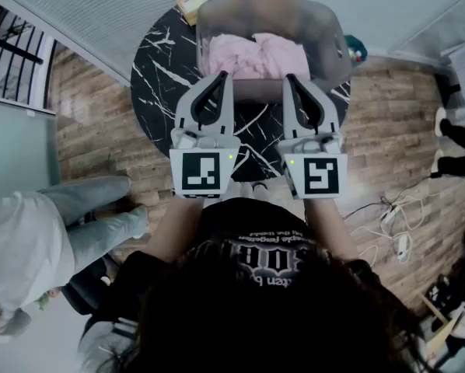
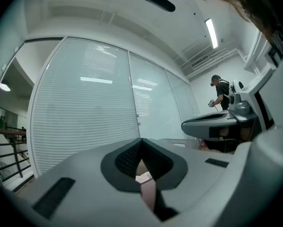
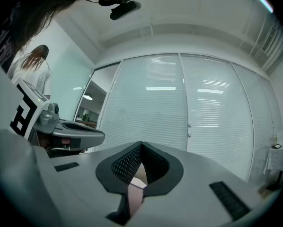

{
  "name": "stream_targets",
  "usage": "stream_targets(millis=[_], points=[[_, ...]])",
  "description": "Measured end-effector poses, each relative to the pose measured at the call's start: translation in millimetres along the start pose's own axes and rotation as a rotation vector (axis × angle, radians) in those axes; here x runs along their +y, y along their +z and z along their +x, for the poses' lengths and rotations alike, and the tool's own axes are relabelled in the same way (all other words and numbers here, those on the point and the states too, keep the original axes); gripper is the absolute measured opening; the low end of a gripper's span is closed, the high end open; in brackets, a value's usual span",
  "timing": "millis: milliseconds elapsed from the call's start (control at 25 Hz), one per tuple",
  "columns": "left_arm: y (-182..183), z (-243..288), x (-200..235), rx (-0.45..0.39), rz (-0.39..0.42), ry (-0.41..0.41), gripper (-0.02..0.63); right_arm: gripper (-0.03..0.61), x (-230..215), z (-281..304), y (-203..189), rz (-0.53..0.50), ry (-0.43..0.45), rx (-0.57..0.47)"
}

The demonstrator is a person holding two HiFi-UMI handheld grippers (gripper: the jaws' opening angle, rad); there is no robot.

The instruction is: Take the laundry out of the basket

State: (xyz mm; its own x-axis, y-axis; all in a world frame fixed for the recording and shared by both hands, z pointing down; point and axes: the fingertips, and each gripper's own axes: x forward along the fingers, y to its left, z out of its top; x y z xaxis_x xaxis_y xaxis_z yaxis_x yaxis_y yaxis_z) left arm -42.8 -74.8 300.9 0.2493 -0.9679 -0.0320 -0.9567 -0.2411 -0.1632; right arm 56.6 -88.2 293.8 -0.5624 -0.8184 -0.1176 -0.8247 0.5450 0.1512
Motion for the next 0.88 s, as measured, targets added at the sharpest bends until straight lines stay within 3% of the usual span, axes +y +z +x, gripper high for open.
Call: stream_targets(millis=[480,880], points=[[2,3,-10,0.010,0.003,0.016,0.000,0.028,-6,-7,4,0.033,0.040,-0.034],[14,23,-14,0.008,0.056,-0.007,0.000,0.029,-19,-18,0,0.055,0.087,-0.038]])
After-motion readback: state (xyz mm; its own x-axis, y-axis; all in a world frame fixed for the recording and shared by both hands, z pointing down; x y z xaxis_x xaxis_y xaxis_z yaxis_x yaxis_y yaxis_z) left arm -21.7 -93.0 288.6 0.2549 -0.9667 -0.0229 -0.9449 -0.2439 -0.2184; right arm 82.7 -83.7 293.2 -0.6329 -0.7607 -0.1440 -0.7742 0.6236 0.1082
